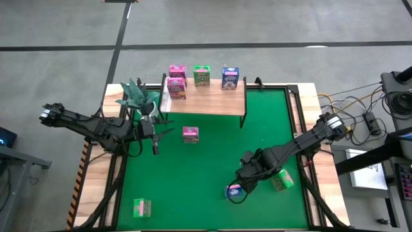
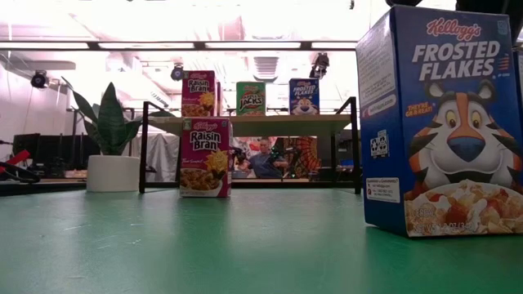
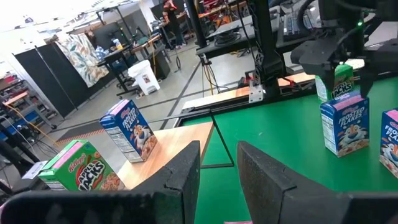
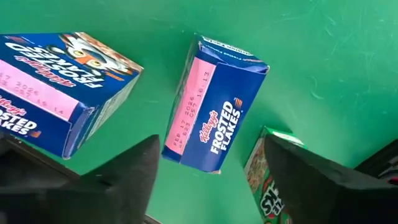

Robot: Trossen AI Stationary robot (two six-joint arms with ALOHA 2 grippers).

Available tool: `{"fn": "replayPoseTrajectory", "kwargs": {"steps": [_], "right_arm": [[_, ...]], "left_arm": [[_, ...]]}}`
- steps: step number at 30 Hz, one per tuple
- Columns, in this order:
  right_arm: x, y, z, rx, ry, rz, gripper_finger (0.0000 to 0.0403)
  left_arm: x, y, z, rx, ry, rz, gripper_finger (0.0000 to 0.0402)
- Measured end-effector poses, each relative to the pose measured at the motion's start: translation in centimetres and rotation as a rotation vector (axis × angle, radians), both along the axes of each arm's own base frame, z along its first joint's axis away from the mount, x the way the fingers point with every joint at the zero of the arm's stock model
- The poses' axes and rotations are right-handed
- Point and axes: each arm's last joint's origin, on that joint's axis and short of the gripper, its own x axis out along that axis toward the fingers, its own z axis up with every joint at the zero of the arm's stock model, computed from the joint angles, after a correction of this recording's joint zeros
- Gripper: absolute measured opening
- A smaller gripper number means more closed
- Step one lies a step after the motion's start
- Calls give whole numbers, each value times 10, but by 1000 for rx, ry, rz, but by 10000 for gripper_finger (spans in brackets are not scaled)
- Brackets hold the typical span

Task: Stack cereal on shelf
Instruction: Put the right blue cereal box on the shelf aligned with the other blue cereal box

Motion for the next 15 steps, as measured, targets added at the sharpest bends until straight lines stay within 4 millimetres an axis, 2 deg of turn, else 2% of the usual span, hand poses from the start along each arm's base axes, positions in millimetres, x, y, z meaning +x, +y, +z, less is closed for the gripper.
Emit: {"fn": "replayPoseTrajectory", "kwargs": {"steps": [3,7,11,15], "right_arm": [[2,0,-5,-27,5,4,319],[5,1,-16,-56,27,25,329],[8,2,-22,-74,34,34,312],[9,3,-25,-78,41,47,277]], "left_arm": [[0,0,0,-6,-2,1,88],[0,0,0,-7,-2,1,88],[0,0,0,-7,-2,0,88],[0,0,0,-7,-2,1,88]]}}
